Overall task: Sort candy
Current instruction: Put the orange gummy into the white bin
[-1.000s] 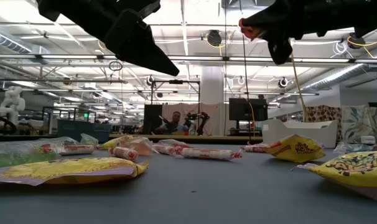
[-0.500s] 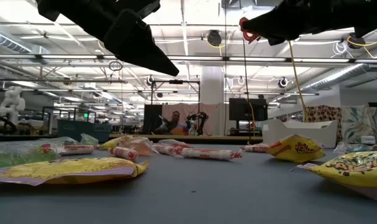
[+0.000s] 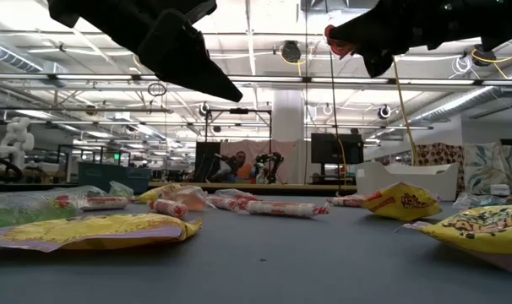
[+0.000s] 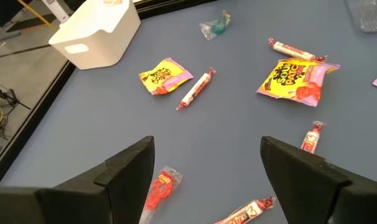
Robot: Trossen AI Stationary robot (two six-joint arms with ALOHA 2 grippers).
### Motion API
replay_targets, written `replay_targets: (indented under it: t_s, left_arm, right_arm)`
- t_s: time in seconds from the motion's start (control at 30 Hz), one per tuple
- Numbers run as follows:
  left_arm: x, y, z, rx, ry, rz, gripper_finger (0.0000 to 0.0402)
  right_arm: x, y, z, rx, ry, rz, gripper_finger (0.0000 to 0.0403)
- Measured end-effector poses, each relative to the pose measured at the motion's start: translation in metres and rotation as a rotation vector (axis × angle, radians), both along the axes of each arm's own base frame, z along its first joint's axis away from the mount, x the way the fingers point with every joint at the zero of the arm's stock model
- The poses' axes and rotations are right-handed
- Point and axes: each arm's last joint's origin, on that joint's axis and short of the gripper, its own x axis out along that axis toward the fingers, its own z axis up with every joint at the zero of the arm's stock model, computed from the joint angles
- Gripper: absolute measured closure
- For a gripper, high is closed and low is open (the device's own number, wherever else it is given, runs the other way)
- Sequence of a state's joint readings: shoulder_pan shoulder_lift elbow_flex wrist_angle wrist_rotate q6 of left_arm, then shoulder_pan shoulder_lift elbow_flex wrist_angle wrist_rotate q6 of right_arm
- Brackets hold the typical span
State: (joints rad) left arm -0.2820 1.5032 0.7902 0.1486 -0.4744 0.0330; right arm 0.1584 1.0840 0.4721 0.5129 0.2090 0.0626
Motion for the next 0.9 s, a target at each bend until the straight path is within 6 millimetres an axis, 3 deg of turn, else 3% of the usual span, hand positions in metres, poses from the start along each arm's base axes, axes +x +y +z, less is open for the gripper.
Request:
replay_targets:
  t_s: [0.1,0.47,0.67,0.9]
  left_arm:
    - [0.000,0.001,0.000,0.002,0.000,0.000,0.0105]
    - [0.000,0.000,0.000,0.001,0.003,0.000,0.0105]
    - [0.000,0.000,0.000,0.003,0.001,-0.001,0.0105]
    - [0.000,0.000,0.000,0.009,0.003,-0.004,0.0105]
  right_arm:
    - [-0.001,-0.002,0.001,-0.068,0.004,-0.045,0.0351]
    - [-0.012,-0.045,0.009,-0.198,0.183,-0.639,0.0351]
    - [-0.019,-0.079,0.012,-0.194,0.346,-0.781,0.0351]
    - [-0.037,-0.119,0.026,-0.038,0.529,-0.854,0.0351]
